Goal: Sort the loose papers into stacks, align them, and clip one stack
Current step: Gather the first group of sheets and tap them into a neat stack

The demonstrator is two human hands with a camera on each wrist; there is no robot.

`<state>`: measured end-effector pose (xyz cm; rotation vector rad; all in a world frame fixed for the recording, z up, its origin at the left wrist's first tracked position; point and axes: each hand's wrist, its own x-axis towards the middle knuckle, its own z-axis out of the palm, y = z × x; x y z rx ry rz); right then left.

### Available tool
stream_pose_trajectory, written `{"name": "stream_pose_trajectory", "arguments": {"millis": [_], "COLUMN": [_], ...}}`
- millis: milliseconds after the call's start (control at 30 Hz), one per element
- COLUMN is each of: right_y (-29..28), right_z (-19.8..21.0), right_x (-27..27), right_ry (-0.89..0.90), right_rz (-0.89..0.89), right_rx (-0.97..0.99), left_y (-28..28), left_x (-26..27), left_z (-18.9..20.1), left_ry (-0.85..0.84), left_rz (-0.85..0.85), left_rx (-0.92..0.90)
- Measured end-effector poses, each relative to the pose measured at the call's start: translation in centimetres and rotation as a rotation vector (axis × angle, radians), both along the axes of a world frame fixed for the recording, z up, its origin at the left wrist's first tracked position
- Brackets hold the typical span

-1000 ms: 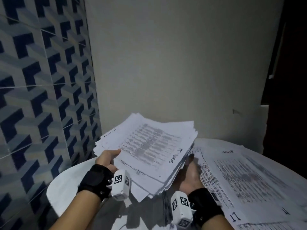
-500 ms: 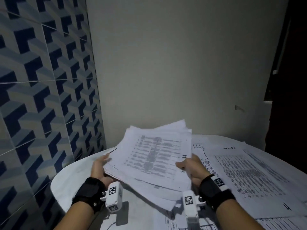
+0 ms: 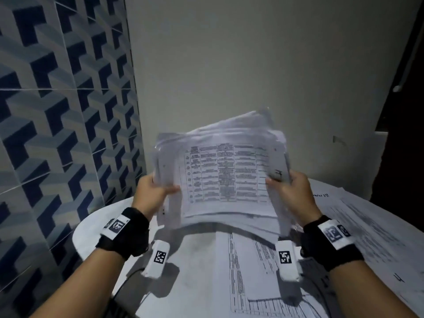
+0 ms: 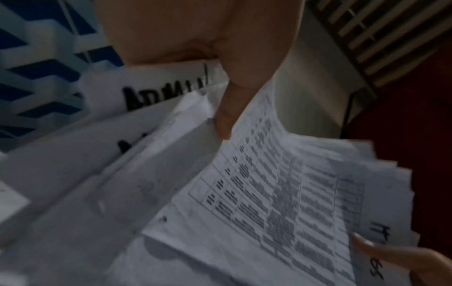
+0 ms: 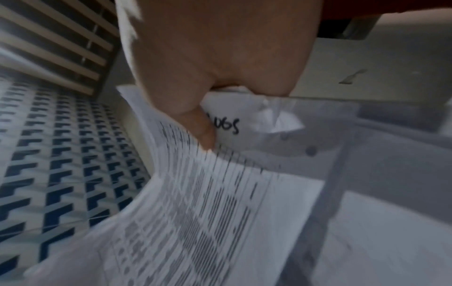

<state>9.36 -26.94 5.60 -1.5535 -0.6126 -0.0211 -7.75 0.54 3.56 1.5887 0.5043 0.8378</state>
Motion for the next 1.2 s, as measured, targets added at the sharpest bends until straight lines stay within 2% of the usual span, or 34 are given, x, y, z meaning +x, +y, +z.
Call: {"name": "stream_pose_trajectory", "arguments": {"millis": [133,533,700,800,867,1000,1100,1200], "right_y": [-0.3,-1.7,-2.1,-2.0,-1.7,-1.8,-2.3,-2.8], "right_z": [-0.7,-3.2,-3.8,-4.2,-4.3,-3.1,-3.1,-3.4], "right_x": [-1.0,-0.7,0.7,1.1,0.7,0.2,0.5,0.6], "right_ry": [-0.063,0.157,0.172,0.275,0.235,0.122,0.091,0.131], "right_rz": [-0.035,-0.030,-0.152,-0.062,-0.072,-0.197,-0.173,-0.128], "right_rx": [0.102,0.119,0.158,0.079,0.054,0.273,0.250,0.211], "left_y": [-1.3,-1.0,-0.3,-0.6,-1.3,-2.4,-2.1,-1.3], "left_x": [0.6,0.8,1.0,1.2,1.4,1.5,1.3,1.1], "left_z": [0.3,-2.3,-2.7,-3.1,-3.2,-2.3,-1.9,-2.5], "left_ry": [-0.111,-0.091,-0.108,-0.072,-0.090,-0.203,-0.212,-0.171], "left_rz": [0.011,-0.100,-0.089,-0.120,-0.102,-0.066,-0.107,-0.126], "left_rx": [0.020,-0.112,-0.137,-0.124,-0.097,-0.036,-0.019,-0.052]}}
